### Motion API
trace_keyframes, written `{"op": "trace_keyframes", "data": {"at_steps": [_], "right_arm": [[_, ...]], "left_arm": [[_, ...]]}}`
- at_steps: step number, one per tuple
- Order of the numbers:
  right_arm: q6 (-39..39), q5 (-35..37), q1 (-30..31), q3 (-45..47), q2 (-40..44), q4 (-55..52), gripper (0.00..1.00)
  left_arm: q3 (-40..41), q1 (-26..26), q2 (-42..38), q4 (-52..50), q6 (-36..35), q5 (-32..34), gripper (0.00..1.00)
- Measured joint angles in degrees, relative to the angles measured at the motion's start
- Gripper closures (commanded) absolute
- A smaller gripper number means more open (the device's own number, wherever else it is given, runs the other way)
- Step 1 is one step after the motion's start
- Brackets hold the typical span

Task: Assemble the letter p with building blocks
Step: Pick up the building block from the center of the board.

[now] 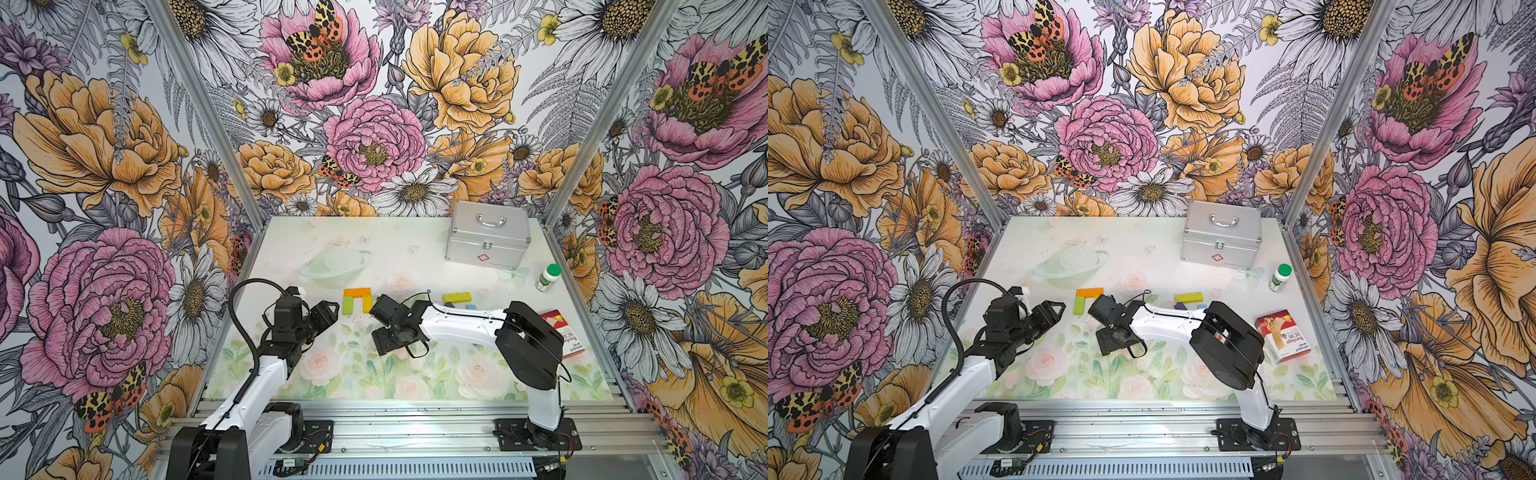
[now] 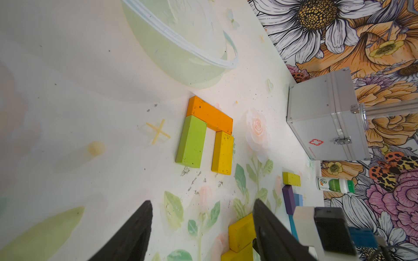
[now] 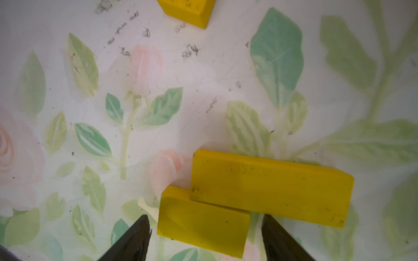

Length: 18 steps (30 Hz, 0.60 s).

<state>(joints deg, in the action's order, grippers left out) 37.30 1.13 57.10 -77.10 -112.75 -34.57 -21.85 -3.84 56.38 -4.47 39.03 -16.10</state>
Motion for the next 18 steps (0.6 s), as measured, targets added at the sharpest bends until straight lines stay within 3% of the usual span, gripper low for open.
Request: {"op": "trace_keyframes", "data": {"at_steps": [10, 18], "right_arm": [[0.81, 0.44, 0.00, -1.73, -1.77, -1.51, 0.36], [1.27, 0.42, 0.66, -2.40, -2.08, -2.03, 0.59]], "left_arm": [[0.00, 0.00, 0.00, 0.44, 0.00, -0.07, 0.30], [0.00, 0.00, 0.94, 1.18, 0.00, -0.22, 0.31]]}}
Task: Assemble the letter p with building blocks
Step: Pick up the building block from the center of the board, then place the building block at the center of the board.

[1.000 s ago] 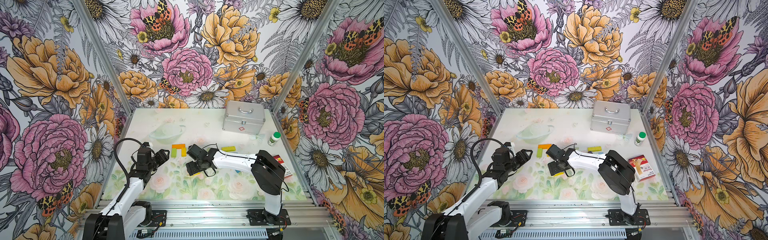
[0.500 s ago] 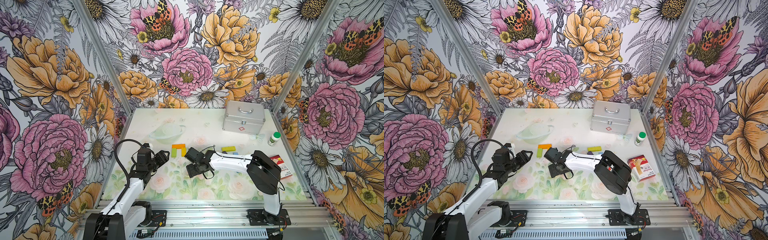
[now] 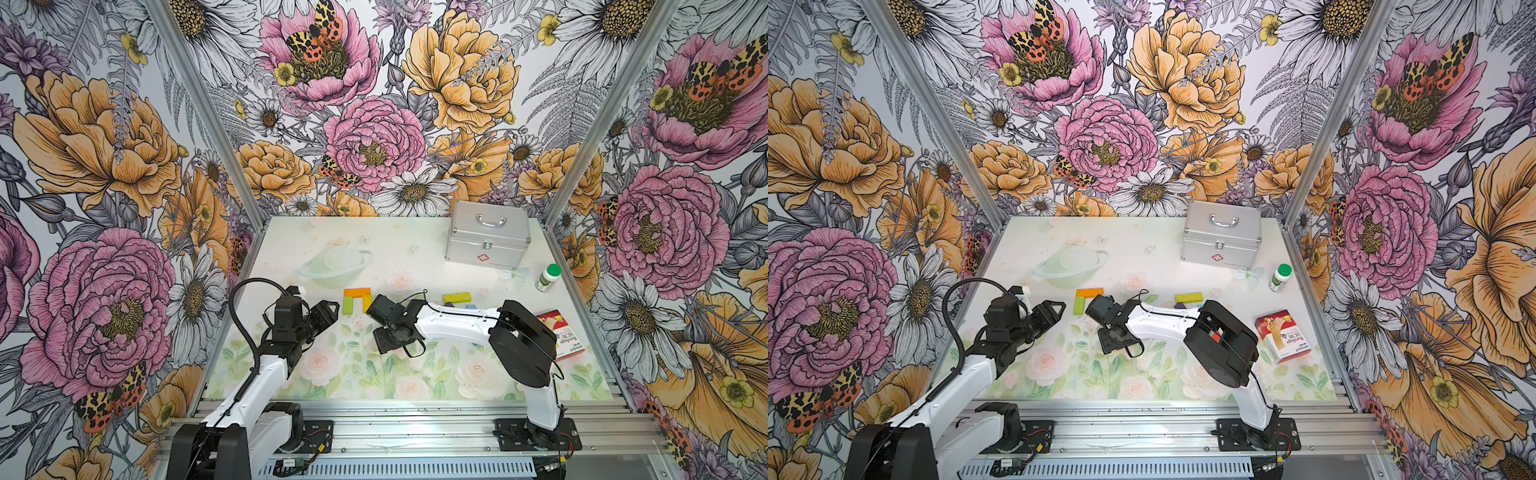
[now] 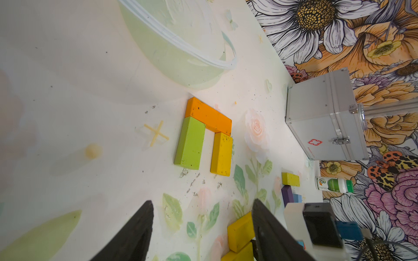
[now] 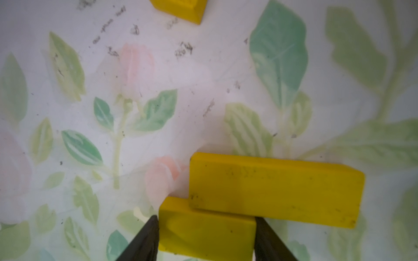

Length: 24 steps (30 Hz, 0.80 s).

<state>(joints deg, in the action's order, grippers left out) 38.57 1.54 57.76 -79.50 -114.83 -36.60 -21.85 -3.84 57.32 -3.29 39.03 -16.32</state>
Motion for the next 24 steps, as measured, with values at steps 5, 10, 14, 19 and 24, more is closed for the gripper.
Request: {"op": "trace_keyframes", "data": {"at_steps": [5, 10, 14, 19, 24], "right_arm": [[0.04, 0.09, 0.26, 0.11, 0.07, 0.07, 0.63], [-0.09, 0.85, 0.68, 0.11, 0.46, -0.50, 0.62], [-0.74, 1.42, 0.74, -1.01, 0.98, -1.25, 0.62], [-1.81, 1.46, 0.55, -4.42, 1.46, -1.40, 0.62], [-3.10, 0.92, -0.72, -9.18, 1.22, -1.49, 0.61]], "left_arm": [[0.00, 0.00, 0.85, 0.24, 0.00, -0.02, 0.31], [0.00, -0.07, 1.55, 0.57, 0.00, -0.02, 0.31], [0.00, -0.07, 1.79, 0.59, 0.00, -0.02, 0.32], [0.00, -0.07, 1.79, 0.63, 0.00, -0.02, 0.31], [0.00, -0.07, 1.81, 0.79, 0.00, -0.02, 0.31]]}}
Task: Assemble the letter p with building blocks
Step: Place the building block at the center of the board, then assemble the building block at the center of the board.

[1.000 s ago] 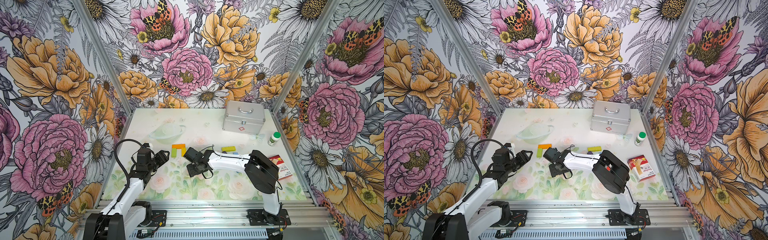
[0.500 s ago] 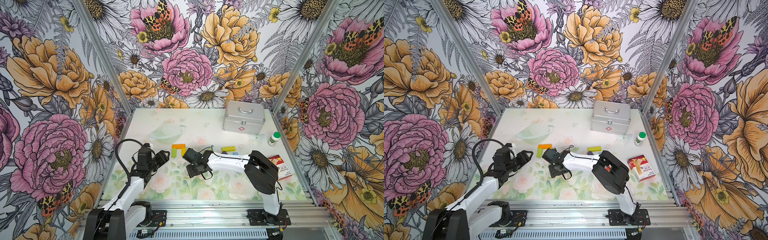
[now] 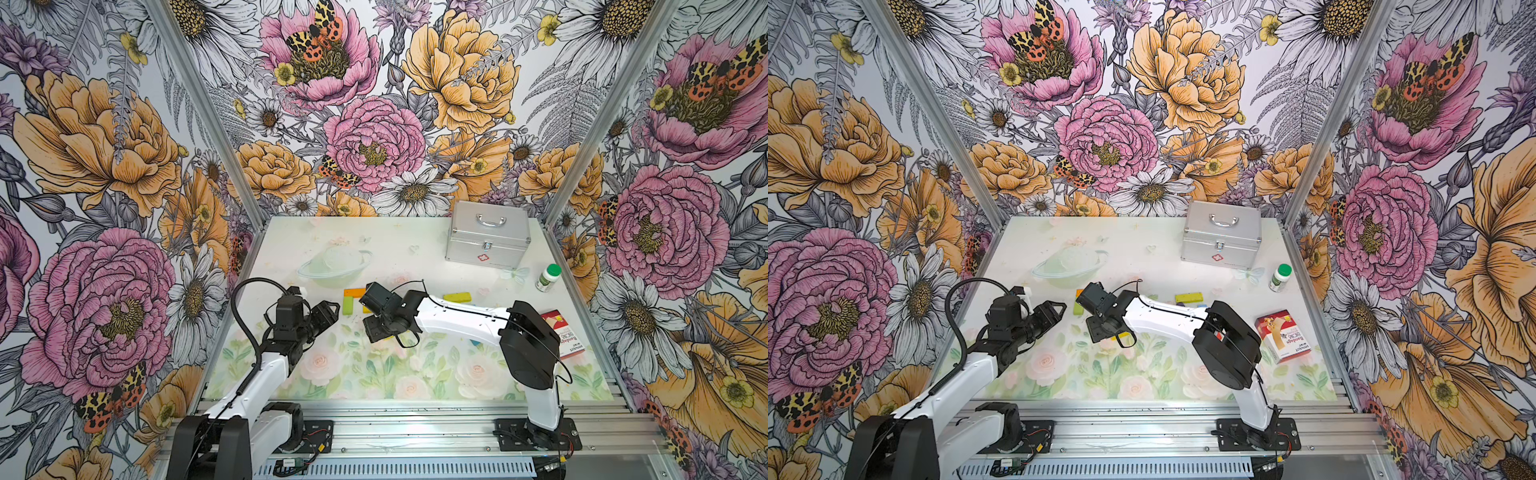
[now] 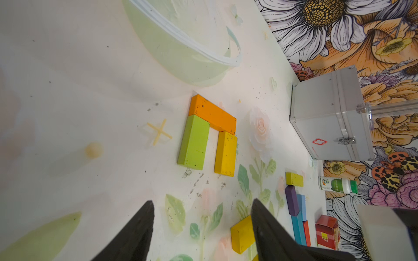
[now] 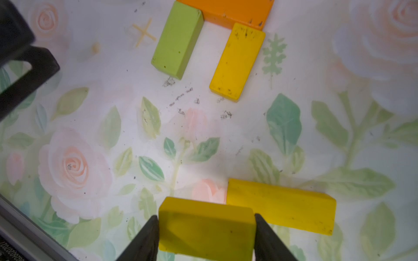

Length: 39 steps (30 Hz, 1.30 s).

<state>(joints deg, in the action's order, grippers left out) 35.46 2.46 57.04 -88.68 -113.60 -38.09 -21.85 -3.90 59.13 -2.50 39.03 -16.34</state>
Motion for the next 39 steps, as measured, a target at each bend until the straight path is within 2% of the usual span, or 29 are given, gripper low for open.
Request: {"op": "trace_keyframes", "data": {"at_steps": [5, 13, 17, 20, 21, 22, 23, 27, 31, 36, 39], "right_arm": [[-1.03, -1.03, -2.05, -5.53, -3.28, 0.52, 0.61], [-1.97, -2.51, -3.10, -8.87, -11.78, 0.55, 0.61], [-2.10, -2.73, -3.10, -9.11, -12.92, 0.26, 0.56], [-2.08, -2.73, -3.10, -9.64, -12.92, 0.15, 0.44], [-2.10, -2.71, -3.10, -9.77, -12.92, 0.17, 0.34], [-2.12, -2.69, -3.06, -9.86, -12.92, 0.22, 0.02], [-2.16, -2.67, -3.06, -9.86, -12.92, 0.20, 0.01], [-3.08, -0.85, -2.60, -9.27, -12.28, 0.63, 0.01], [-4.20, 0.98, -2.27, -4.13, -7.13, 2.82, 0.00], [-5.18, -1.25, -3.23, 0.85, -2.08, 7.41, 0.01], [-5.95, -1.49, -4.15, 2.99, -1.22, 9.01, 0.11]], "left_arm": [[0.00, 0.02, 0.48, 0.57, 0.00, 0.00, 0.31], [0.00, 0.07, 0.48, 0.66, 0.00, -0.02, 0.31], [0.00, 0.37, 0.48, 0.66, 0.02, -0.09, 0.32], [0.00, 0.44, 0.48, 0.66, 0.00, -0.20, 0.32], [0.00, 0.44, 0.48, 0.66, 0.00, -0.22, 0.32], [0.00, 0.44, 0.48, 0.66, 0.02, -0.22, 0.32], [0.00, 0.44, 0.48, 0.66, 0.02, -0.22, 0.32], [0.00, 0.44, 0.52, 0.63, 0.02, -0.22, 0.33], [0.00, 0.09, 0.57, 0.63, 0.17, -0.20, 0.34], [0.00, -3.87, 0.72, 0.59, 1.14, 0.39, 0.37], [0.02, -8.00, 0.85, 0.61, 2.08, 1.40, 0.39]]}}
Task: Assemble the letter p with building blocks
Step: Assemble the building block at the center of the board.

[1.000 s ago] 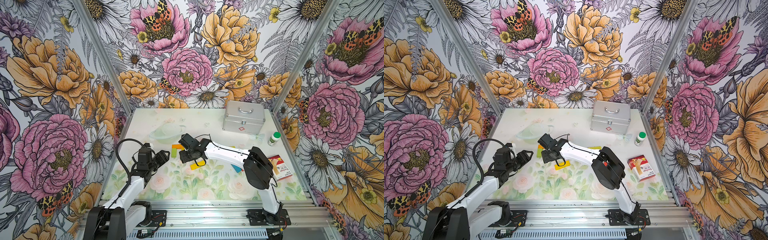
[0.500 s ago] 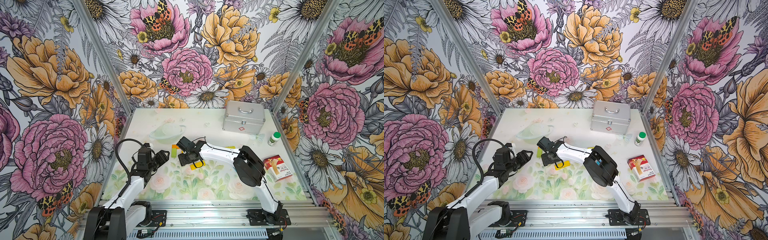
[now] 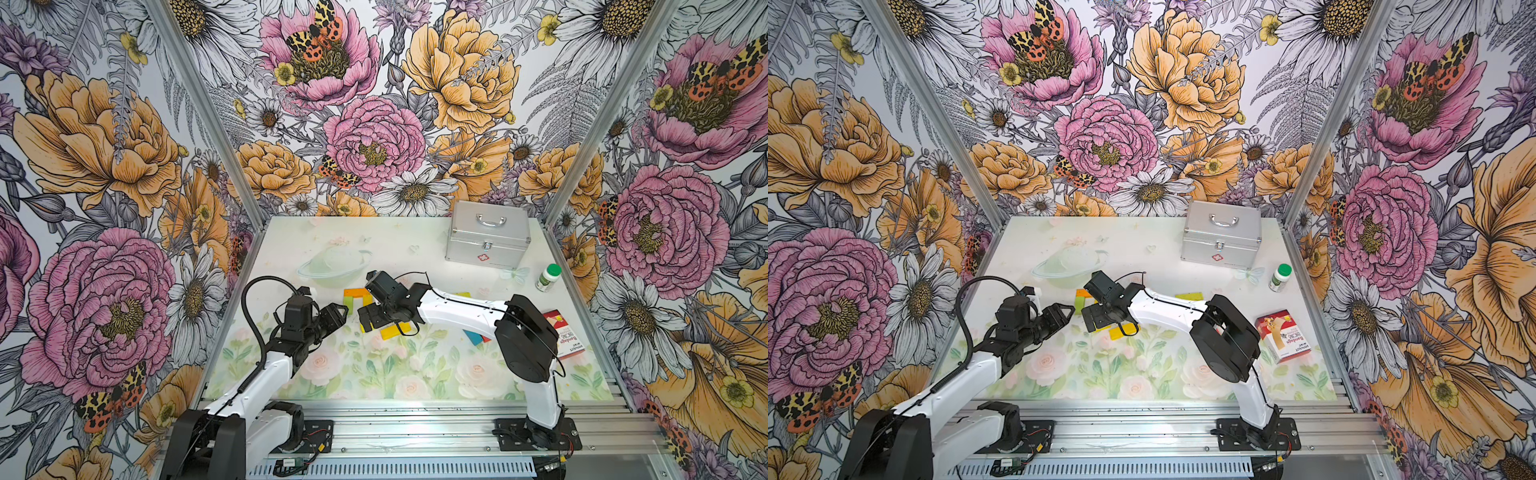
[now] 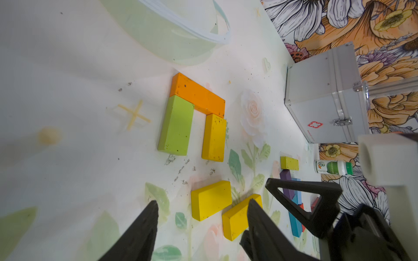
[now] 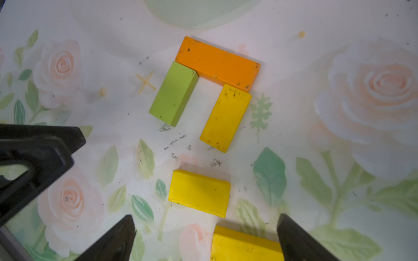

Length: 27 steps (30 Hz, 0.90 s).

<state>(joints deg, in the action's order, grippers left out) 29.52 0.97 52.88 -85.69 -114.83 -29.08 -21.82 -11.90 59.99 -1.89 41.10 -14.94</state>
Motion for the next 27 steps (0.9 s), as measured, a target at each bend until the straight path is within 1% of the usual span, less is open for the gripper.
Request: {"op": "trace_keyframes", "data": {"at_steps": [3, 7, 9, 13, 15, 17, 19, 20, 27], "right_arm": [[-0.42, -0.63, -1.25, 1.25, 0.00, 0.70, 0.21], [-0.98, -1.46, -3.54, 1.60, 0.00, 1.11, 0.41], [-1.38, -1.90, -4.50, 1.60, 0.00, 1.44, 0.52], [-1.88, -3.08, -6.12, 1.60, -0.02, 1.66, 0.73], [-2.14, -3.82, -6.49, 1.60, -0.17, 1.77, 0.78], [-2.23, -4.57, -6.51, 1.60, -0.57, 1.81, 0.89], [-2.10, -5.51, -6.51, 1.60, -1.27, 1.92, 0.96], [-2.10, -5.84, -6.51, 1.66, -1.66, 2.03, 0.99], [-2.03, -8.09, -6.47, 3.56, -2.43, 3.13, 1.00]], "left_arm": [[0.39, -3.87, 0.11, 0.02, 1.36, 1.42, 0.44], [1.60, -6.93, 0.11, -0.02, 3.04, 3.21, 0.53], [1.97, -7.50, 0.11, -0.09, 3.72, 3.87, 0.59], [2.12, -7.76, 0.28, 0.02, 4.35, 4.72, 0.78], [2.12, -7.80, 0.81, 0.04, 4.61, 4.96, 0.85], [2.12, -7.87, 1.62, 0.15, 4.79, 5.07, 0.92], [2.14, -7.87, 2.40, 0.39, 4.92, 5.07, 0.99], [2.14, -7.87, 2.75, 0.46, 4.70, 5.07, 1.00], [2.80, -7.87, 4.42, 1.66, 5.05, 5.07, 1.00]]}}
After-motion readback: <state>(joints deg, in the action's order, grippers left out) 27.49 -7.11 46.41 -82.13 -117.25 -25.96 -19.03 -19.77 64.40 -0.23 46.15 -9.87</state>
